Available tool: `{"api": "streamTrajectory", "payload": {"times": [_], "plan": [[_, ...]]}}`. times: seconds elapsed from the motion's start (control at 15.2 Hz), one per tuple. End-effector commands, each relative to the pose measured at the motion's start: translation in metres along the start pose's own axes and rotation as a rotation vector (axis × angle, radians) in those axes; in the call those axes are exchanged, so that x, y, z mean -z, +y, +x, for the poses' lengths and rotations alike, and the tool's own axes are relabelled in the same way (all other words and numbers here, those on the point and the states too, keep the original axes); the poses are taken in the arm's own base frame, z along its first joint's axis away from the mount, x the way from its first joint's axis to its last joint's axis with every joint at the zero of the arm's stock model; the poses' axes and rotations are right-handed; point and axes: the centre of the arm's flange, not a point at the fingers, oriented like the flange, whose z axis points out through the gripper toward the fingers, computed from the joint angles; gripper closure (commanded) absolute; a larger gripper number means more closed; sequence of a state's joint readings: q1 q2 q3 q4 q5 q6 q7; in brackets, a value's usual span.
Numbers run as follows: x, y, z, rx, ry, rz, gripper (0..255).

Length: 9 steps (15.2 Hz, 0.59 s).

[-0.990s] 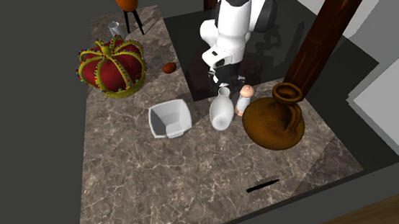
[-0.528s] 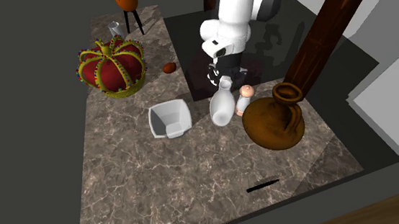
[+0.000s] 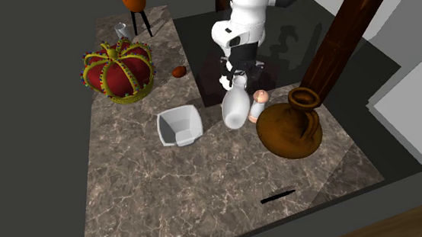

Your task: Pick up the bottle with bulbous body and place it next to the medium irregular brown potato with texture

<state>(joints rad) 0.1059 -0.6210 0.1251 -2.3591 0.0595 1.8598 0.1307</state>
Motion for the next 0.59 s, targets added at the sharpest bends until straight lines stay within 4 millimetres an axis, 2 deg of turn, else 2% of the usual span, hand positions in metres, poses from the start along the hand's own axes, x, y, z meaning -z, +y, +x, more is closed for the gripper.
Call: {"api": "streamTrajectory", "payload": {"times": [0.0, 0.53], "plan": [[0.011, 0.000, 0.001, 0.000, 0.000, 0.000, 255], [0.053, 0.000, 0.006, 0.000, 0.000, 0.000, 255]]}}
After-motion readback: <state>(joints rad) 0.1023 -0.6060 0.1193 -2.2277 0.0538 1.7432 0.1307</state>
